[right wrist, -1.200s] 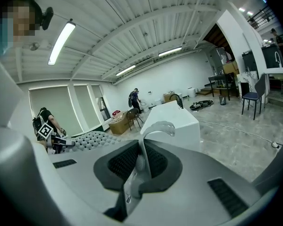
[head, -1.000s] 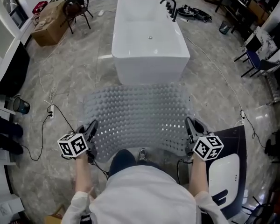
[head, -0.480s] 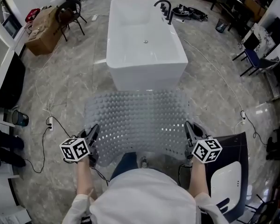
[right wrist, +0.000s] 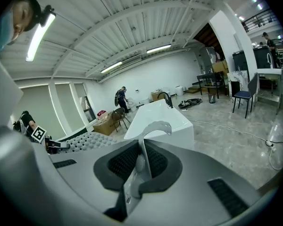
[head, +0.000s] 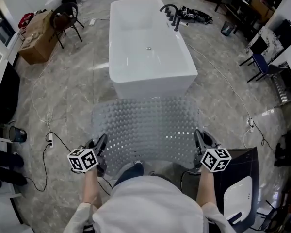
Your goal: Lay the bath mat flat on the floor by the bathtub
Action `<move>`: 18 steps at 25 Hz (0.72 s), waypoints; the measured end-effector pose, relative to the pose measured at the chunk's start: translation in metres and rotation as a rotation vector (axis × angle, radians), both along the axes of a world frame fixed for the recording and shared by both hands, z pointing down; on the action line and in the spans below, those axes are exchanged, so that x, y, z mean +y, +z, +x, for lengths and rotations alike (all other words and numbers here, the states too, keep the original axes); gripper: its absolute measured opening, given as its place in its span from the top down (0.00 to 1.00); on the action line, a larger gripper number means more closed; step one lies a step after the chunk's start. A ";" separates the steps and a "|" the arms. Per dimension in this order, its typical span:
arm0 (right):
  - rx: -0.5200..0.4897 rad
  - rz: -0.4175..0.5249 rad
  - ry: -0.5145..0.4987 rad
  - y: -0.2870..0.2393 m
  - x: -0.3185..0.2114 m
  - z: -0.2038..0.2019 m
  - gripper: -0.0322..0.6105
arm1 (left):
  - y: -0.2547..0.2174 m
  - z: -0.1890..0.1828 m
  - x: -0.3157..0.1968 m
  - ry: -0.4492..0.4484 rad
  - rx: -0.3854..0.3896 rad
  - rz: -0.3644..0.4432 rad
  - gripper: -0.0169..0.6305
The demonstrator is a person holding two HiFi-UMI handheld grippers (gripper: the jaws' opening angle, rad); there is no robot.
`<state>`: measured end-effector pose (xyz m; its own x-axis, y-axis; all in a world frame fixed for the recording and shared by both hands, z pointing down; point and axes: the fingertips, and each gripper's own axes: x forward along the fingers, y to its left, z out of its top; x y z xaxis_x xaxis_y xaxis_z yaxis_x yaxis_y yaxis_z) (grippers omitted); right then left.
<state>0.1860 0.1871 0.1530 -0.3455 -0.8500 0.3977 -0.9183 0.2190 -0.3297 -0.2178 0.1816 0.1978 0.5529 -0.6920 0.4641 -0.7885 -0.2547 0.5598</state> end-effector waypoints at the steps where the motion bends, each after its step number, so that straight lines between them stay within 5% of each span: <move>1: 0.007 -0.002 0.008 0.001 -0.006 -0.002 0.89 | 0.003 -0.001 -0.006 0.004 0.008 -0.001 0.91; 18: 0.056 -0.064 0.058 0.036 -0.083 0.000 0.89 | 0.042 0.001 -0.083 0.042 0.015 -0.025 0.91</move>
